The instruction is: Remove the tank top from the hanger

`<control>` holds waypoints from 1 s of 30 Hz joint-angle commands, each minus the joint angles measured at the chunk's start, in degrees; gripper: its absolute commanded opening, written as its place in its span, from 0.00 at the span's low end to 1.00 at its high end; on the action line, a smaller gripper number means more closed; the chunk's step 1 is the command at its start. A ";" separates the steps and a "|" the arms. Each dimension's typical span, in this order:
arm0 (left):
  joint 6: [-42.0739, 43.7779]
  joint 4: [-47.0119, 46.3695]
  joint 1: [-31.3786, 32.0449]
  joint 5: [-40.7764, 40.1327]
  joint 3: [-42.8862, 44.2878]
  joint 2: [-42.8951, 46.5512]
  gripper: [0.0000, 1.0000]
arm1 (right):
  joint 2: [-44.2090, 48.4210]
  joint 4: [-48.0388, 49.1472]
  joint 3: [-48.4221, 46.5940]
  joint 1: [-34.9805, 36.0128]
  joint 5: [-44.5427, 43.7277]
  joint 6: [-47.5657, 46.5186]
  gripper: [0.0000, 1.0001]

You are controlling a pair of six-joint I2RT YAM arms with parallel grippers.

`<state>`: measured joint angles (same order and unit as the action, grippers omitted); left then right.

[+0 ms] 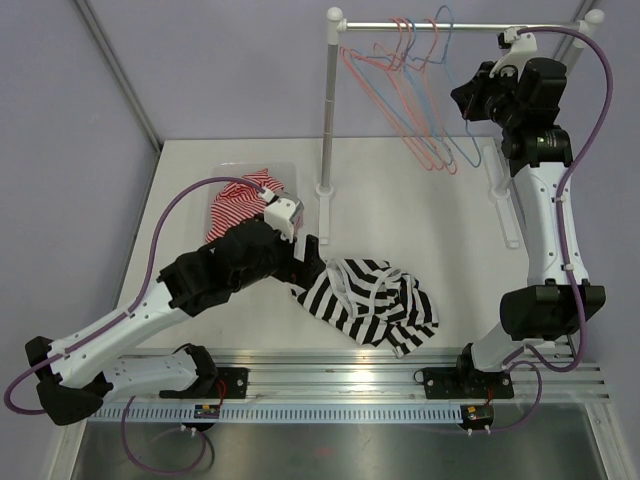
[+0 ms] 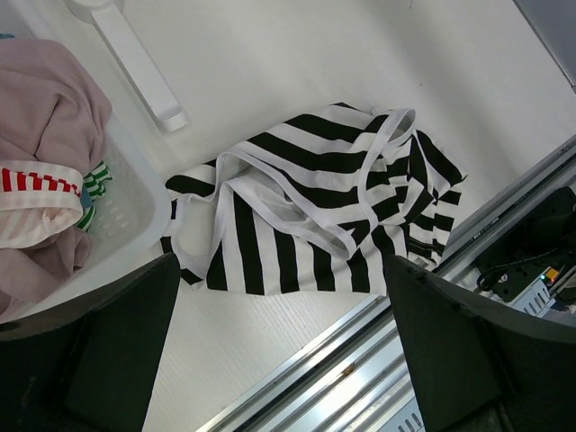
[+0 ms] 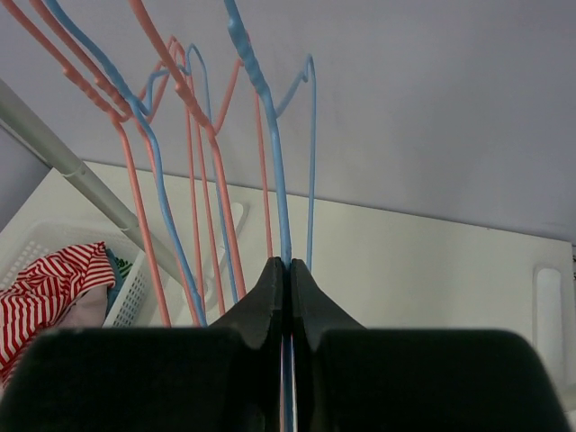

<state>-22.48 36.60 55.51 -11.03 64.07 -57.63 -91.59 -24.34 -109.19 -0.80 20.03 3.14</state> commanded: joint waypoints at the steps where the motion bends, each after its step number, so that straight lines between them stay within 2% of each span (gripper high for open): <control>1: 0.33 -1.53 0.74 -0.49 0.79 -0.64 0.99 | 0.01 2.37 -1.38 0.09 2.29 -2.08 0.00; 4: 0.42 -1.88 1.27 -0.49 0.70 -1.00 0.99 | 0.97 2.89 0.19 0.09 3.17 -1.38 0.02; 6: 0.51 -2.58 1.62 -0.23 0.79 -1.35 0.99 | 2.20 3.59 1.34 0.01 2.82 -0.85 0.14; 7: 0.59 -2.85 2.15 -0.14 0.88 -1.87 0.99 | 2.73 3.60 1.69 0.01 2.82 -0.94 0.21; 8: 0.77 -3.55 2.59 0.04 0.88 -2.75 0.99 | 3.87 3.60 1.96 -0.08 1.95 -0.85 0.46; 10: 1.12 -4.25 4.25 -0.75 1.05 -4.07 0.99 | 5.54 3.86 3.53 -0.08 0.28 -1.03 0.68; 11: 1.21 -4.95 4.87 -1.19 1.14 -4.77 0.99 | 7.37 3.77 3.98 -0.08 -2.17 -0.85 0.76; 13: 1.91 -6.18 6.62 -1.80 1.05 -6.97 0.99 | 9.32 1.94 4.77 -0.17 -4.73 -0.94 0.84; 15: 2.61 -8.56 7.77 -2.24 0.88 -9.68 0.99 | 12.13 -0.44 4.42 -0.17 -7.54 -1.03 0.96; 16: 2.88 -9.95 8.73 -2.24 1.05 -10.83 0.99 | 14.40 -2.45 4.51 -0.17 -9.47 -0.07 1.00; 21: 4.72 -13.65 10.58 -1.90 1.67 -17.95 0.99 | 21.79 -10.36 5.91 -0.17 -10.98 3.36 0.99; 25: 6.57 -17.60 10.76 0.39 2.28 -25.67 0.99 | 29.16 -16.70 9.86 -0.17 -4.16 5.65 0.99; 30: 8.77 -22.79 11.03 3.11 2.99 -32.36 0.99 | 38.23 -13.91 20.58 -0.17 6.93 8.02 1.00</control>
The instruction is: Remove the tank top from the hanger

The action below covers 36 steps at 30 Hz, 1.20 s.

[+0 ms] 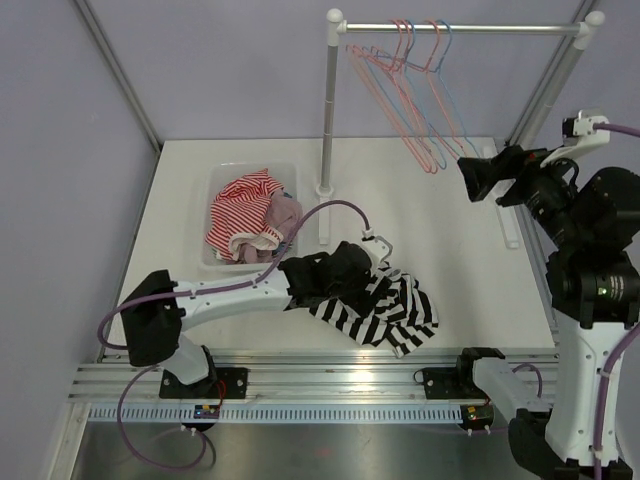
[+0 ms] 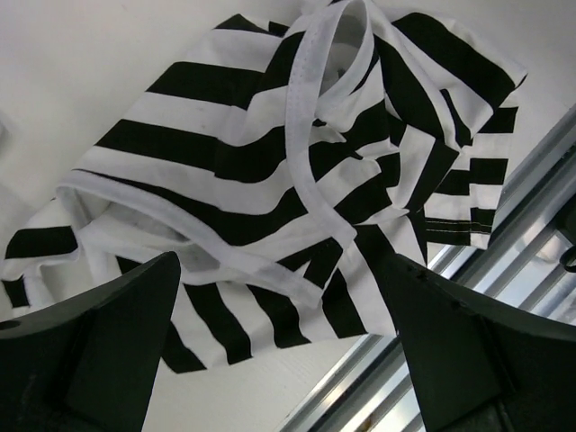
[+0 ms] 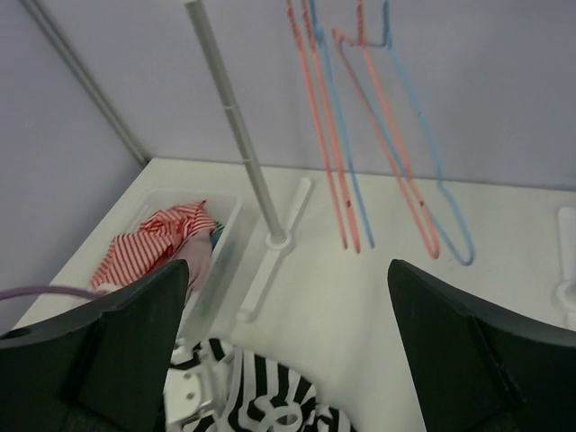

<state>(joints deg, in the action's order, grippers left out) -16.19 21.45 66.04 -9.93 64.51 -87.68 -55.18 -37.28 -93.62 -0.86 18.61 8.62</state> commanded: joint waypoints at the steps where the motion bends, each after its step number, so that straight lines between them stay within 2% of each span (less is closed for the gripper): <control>1: 2.65 -9.05 0.41 2.20 2.90 -3.54 0.99 | 4.61 -0.52 6.34 -0.10 11.85 3.24 0.99; 6: 3.09 -9.67 0.84 1.67 5.54 -13.29 0.99 | 11.14 1.68 11.36 -0.10 18.82 5.61 0.99; 10: 2.83 -10.73 2.77 0.62 5.63 -19.01 0.99 | 14.30 -0.07 10.83 -0.02 19.36 5.35 1.00; 12: 2.13 -10.73 4.52 -2.62 5.63 -22.08 0.99 | 15.10 -0.51 10.57 -0.02 19.27 5.53 0.99; 15: 1.07 -11.60 6.02 -4.74 4.84 -24.98 0.90 | 17.11 -0.87 9.95 -0.10 19.79 6.67 1.00; 16: 0.89 -11.70 6.29 -4.92 4.66 -25.61 0.82 | 17.47 -0.95 9.60 -0.02 20.15 6.84 1.00; 17: 0.46 -11.70 6.73 -5.09 4.31 -26.05 0.56 | 17.99 -1.04 8.90 -0.02 20.32 6.85 0.99; 18: 0.19 -11.78 6.91 -5.53 4.05 -26.40 0.41 | 18.70 -1.13 8.55 -0.02 20.50 7.11 1.00; 19: -0.16 -11.96 7.08 -5.88 3.70 -26.40 0.30 | 19.05 -1.31 8.02 -0.10 20.41 6.94 0.99; 20: -0.68 -12.05 7.26 -6.06 3.43 -26.05 0.09 | 19.40 -1.39 7.24 -0.10 20.50 6.85 0.99; 21: -1.04 -11.87 7.17 -6.50 2.82 -25.53 0.02 | 19.75 -1.83 6.88 -0.10 20.24 6.67 1.00; 27: -2.10 -10.30 7.17 -10.80 1.14 -14.47 0.00 | 20.46 -3.42 5.64 -0.02 18.66 5.61 0.99; 31: -3.23 -7.40 6.65 -17.21 1.32 -5.76 0.00 | 21.25 -3.50 6.61 -0.10 18.04 5.44 1.00; 36: -5.17 0.32 4.63 -22.31 3.95 3.55 0.00 | 21.78 -4.47 7.23 -0.10 17.08 4.91 0.99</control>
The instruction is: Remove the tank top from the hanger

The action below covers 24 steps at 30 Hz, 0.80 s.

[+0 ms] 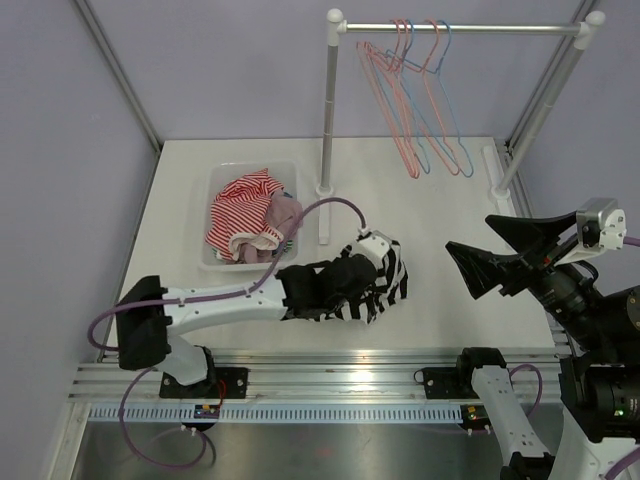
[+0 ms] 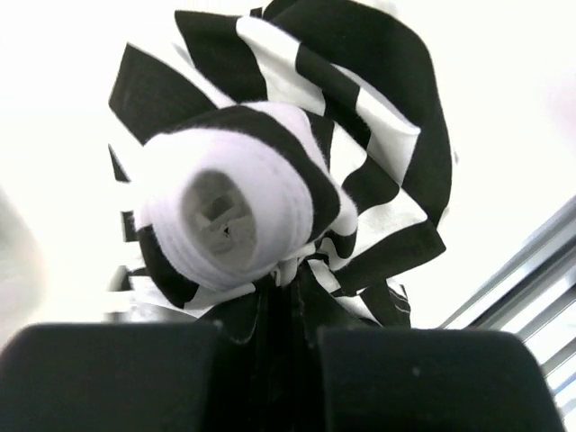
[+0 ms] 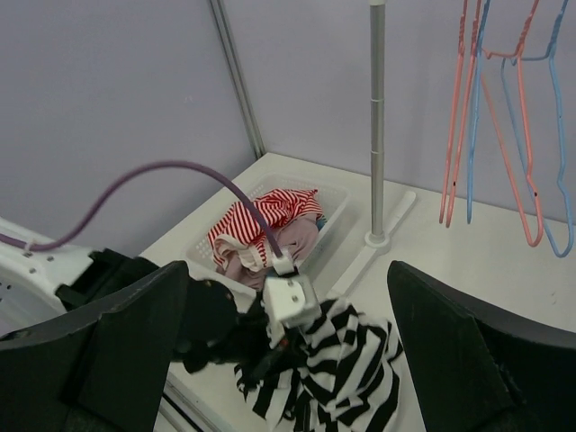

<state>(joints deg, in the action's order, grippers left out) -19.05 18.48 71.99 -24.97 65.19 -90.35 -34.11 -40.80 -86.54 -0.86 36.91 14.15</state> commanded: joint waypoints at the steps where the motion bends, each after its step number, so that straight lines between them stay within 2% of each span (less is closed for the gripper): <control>1: -2.74 4.88 -1.67 -9.46 3.97 7.37 0.00 | 0.80 -1.13 0.23 -0.02 -1.40 -0.70 0.99; 7: -4.33 15.00 -8.60 -11.42 11.01 14.58 0.00 | 1.15 -0.60 0.94 -0.02 -2.01 0.17 1.00; 13: -2.67 21.24 -21.25 -8.08 19.26 16.87 0.00 | 1.50 0.45 1.64 -0.10 -2.10 0.96 0.99; 18: -1.08 23.88 -34.08 -4.92 24.89 14.15 0.00 | 1.50 0.98 2.25 -0.02 -2.01 1.14 0.99; 19: -0.99 24.41 -38.37 -2.48 26.73 13.36 0.00 | 1.50 1.07 2.26 -0.02 -1.84 1.23 1.00; 24: 0.41 26.43 -48.86 5.88 32.54 5.30 0.00 | 1.41 0.89 2.17 -0.02 -1.05 0.88 1.00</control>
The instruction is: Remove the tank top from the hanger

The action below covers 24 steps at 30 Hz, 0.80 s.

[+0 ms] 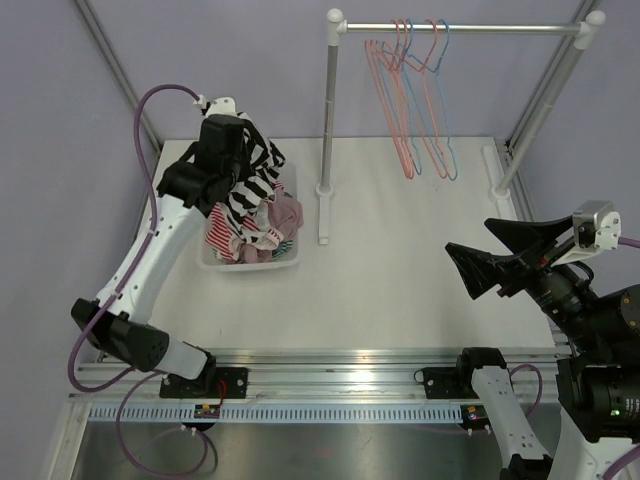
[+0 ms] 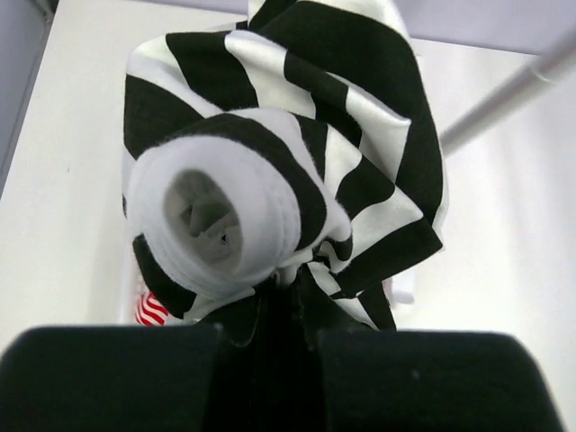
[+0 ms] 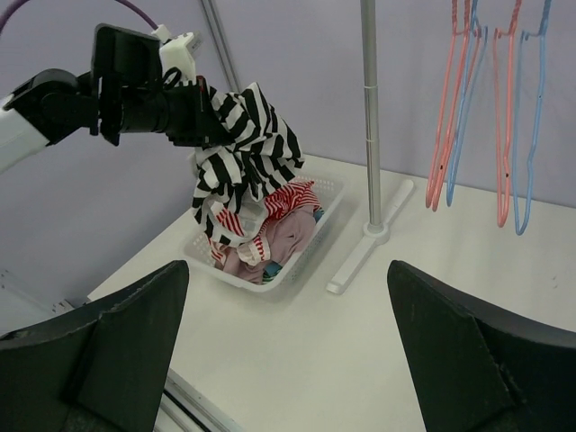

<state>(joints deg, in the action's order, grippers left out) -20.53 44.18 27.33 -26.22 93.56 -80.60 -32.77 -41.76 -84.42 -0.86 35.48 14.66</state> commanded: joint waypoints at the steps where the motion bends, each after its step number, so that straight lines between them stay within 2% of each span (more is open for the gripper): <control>1: 1.73 1.34 -6.74 9.93 5.39 -5.96 0.00 | 0.08 1.77 0.22 -0.10 0.46 0.37 1.00; 5: 1.11 2.66 -11.15 15.84 6.73 -13.17 0.00 | 0.52 2.73 1.89 -0.02 1.34 0.90 1.00; 10: -1.08 3.72 -13.01 19.17 2.43 -23.87 0.00 | 1.40 4.58 4.78 -0.10 2.66 2.92 0.99; 14: -2.58 -0.93 -13.71 24.01 -2.85 -31.43 0.00 | 2.01 5.63 6.02 -0.10 3.54 3.98 0.99; 17: -1.97 -1.12 -15.03 31.83 -1.81 -37.15 0.00 | 2.45 5.37 6.73 -0.02 4.59 4.24 0.99; 21: -0.73 3.18 -15.20 30.27 2.15 -40.08 0.00 | 2.72 4.14 6.99 -0.02 4.68 3.37 1.00; 24: -0.73 2.75 -15.29 27.98 0.75 -35.45 0.15 | 2.80 3.53 6.64 -0.02 4.59 2.84 0.99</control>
<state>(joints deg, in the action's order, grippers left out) -21.65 44.97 11.88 -0.16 95.85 -116.33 -30.41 -38.89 -77.52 -0.86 38.72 17.78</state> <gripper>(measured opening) 0.129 0.993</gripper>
